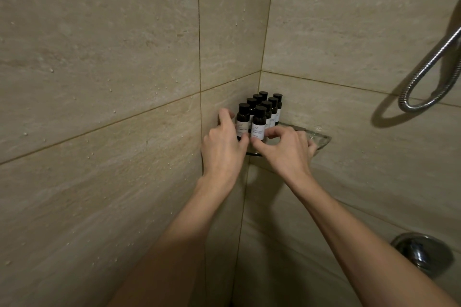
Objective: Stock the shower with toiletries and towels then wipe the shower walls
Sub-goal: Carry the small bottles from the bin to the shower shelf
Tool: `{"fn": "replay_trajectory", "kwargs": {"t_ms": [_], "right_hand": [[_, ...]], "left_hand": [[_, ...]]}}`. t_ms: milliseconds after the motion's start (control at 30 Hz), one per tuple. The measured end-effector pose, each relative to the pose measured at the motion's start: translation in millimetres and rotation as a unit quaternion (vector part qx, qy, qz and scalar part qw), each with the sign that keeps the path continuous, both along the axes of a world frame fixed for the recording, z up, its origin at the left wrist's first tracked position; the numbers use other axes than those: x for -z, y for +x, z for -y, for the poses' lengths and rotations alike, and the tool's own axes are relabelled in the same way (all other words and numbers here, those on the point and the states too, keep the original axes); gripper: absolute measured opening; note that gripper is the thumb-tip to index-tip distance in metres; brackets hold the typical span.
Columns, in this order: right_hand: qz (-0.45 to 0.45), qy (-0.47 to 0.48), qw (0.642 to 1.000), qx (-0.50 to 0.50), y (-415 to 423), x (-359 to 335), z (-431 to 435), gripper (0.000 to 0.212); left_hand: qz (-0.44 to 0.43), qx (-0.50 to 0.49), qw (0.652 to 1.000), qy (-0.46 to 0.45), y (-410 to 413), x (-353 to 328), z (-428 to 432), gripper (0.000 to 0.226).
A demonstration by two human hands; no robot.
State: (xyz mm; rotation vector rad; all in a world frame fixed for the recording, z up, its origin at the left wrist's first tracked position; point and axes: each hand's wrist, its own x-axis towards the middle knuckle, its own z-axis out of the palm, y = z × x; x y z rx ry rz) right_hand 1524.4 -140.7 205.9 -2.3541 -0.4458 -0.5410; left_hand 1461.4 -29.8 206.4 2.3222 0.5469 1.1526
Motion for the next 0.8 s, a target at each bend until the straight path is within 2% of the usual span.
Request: {"fn": "replay_trajectory", "kwargs": {"t_ms": [300, 567, 800], "right_hand": [[-0.002, -0.004, 1.000, 0.003, 0.7, 0.5, 0.0, 0.045], [0.006, 0.008, 1.000, 0.010, 0.2, 1.1, -1.3, 0.046], [-0.003, 0.010, 1.000, 0.006, -1.9, -1.4, -0.4, 0.044]], "left_hand": [[-0.001, 0.003, 1.000, 0.006, 0.0, 1.6, -1.1, 0.043], [-0.052, -0.025, 0.998, 0.003, 3.9, -4.7, 1.4, 0.042], [-0.059, -0.030, 0.998, -0.010, 0.0, -4.9, 3.9, 0.041]]}}
